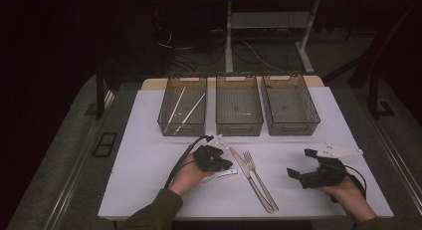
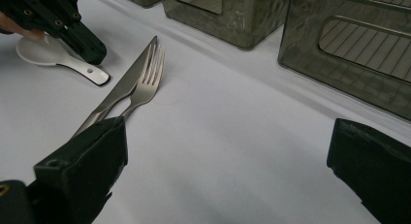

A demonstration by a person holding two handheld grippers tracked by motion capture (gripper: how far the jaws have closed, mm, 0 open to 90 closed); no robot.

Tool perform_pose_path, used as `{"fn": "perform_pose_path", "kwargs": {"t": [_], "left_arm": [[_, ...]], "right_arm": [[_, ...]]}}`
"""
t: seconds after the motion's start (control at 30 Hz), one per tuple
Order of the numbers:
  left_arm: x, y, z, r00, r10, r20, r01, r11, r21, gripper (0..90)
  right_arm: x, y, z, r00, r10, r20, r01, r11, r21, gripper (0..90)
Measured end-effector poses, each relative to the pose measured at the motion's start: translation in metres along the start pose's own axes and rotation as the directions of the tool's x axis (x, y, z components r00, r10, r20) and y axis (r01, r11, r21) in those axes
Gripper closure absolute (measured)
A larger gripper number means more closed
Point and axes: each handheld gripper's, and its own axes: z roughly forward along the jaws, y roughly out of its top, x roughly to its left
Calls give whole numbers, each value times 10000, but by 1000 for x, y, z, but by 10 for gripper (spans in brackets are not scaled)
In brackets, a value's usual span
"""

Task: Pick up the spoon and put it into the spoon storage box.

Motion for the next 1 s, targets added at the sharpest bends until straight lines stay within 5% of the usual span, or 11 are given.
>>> {"fn": "perform_pose_path", "kwargs": {"t": [0.13, 0.33, 0.73, 1.0], "left_arm": [[1, 0, -3, 9999, 138, -79, -139, 9998, -146, 894], [-1, -1, -20, 9998, -204, -32, 201, 9970, -747, 889], [-11, -33, -61, 9956, -919, -185, 879, 9837, -1566, 583], [-8, -47, -62, 9932, -1118, -337, 1059, 9839, -1437, 466]], "right_arm": [[0, 0, 0, 10000, -34, 5, 34, 10000, -32, 9], [0, 0, -1, 10000, -11, -30, 11, 10000, -35, 8], [0, 1, -2, 10000, 54, 2, -54, 9999, -110, 8], [0, 1, -2, 10000, 59, 33, -58, 9999, -147, 9]]}}
